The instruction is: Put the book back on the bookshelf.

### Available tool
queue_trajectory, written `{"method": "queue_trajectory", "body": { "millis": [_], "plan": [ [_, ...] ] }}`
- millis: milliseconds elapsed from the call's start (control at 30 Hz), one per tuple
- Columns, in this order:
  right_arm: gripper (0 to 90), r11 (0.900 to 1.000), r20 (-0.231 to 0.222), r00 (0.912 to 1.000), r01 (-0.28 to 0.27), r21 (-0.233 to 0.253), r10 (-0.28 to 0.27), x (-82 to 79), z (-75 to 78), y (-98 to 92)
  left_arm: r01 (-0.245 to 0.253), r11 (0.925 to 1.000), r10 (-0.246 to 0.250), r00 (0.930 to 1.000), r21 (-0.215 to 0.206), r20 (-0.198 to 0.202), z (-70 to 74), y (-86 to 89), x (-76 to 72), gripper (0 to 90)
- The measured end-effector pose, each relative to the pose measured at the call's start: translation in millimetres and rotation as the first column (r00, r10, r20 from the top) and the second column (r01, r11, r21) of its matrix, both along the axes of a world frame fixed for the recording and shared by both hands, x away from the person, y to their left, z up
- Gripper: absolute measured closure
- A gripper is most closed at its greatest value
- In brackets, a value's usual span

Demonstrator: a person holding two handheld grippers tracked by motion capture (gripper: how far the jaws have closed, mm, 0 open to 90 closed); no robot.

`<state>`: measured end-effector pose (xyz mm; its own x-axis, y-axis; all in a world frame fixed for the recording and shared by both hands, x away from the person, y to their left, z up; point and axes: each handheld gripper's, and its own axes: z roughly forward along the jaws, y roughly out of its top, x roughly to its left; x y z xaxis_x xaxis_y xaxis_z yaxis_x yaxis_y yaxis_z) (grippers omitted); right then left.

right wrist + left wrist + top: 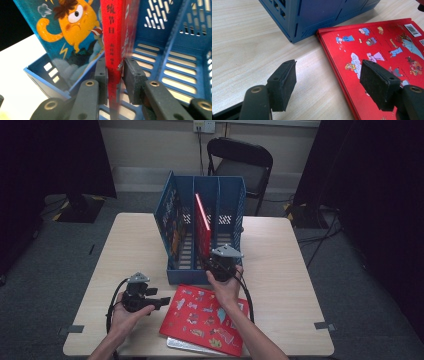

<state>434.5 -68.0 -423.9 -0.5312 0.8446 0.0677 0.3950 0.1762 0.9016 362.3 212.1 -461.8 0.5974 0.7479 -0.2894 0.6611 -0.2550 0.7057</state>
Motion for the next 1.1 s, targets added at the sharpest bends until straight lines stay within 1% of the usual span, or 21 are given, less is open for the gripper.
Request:
{"method": "queue_trajectory", "body": {
  "millis": [33, 167, 200, 267, 500, 800, 933, 1100],
  "plan": [
    [73.0, 1.0, 0.007, 1.0, -0.002, -0.011, 0.002, 1.4, 0.7, 4.3, -0.002, 1.0, 0.002, 1.0, 0.0, 0.005, -0.1, 0.2, 0.0, 29.1],
    [71.5, 1.0, -0.001, 1.0, -0.006, -0.004, 0.006, 6.6, 2.8, 11.5, -0.006, 1.0, 0.006, 1.0, -0.003, 0.007, 0.2, 1.0, -0.3, 29.2],
    [71.4, 1.0, 0.002, 1.0, -0.007, -0.008, 0.007, 8.3, 3.0, 13.1, -0.007, 1.0, 0.007, 1.0, -0.003, 0.006, 0.2, 1.2, -0.3, 29.2],
    [70.6, 1.0, -0.008, 0.9999, -0.006, -0.003, 0.006, 10.8, 3.6, 15.8, -0.006, 1.0, 0.006, 1.0, -0.002, 0.004, 0.4, 1.6, -0.4, 29.2],
    [68.2, 1.0, -0.014, 0.9997, -0.018, -0.008, 0.018, 21.7, 5.9, 28.1, -0.004, 1.0, 0.004, 1.0, 0.001, 0.002, 1.1, 2.4, -0.7, 29.4],
    [67.5, 1.0, -0.019, 0.9997, -0.015, -0.018, 0.014, 29.5, 7.4, 34.1, -0.008, 1.0, 0.008, 1.0, -0.004, 0.003, 0.5, 2.4, -0.7, 29.5],
    [67.5, 1.0, -0.031, 0.9995, -0.005, -0.014, 0.005, 35.3, 8.3, 35.5, -0.006, 1.0, 0.006, 1.0, 0.0, 0.004, 0.5, 2.2, -0.6, 29.6],
    [67.6, 1.0, -0.033, 0.9994, 0.001, -0.024, -0.002, 40.4, 8.9, 37.5, -0.008, 1.0, 0.008, 1.0, -0.002, 0.004, 0.5, 2.3, -0.6, 29.5]
  ]
}}
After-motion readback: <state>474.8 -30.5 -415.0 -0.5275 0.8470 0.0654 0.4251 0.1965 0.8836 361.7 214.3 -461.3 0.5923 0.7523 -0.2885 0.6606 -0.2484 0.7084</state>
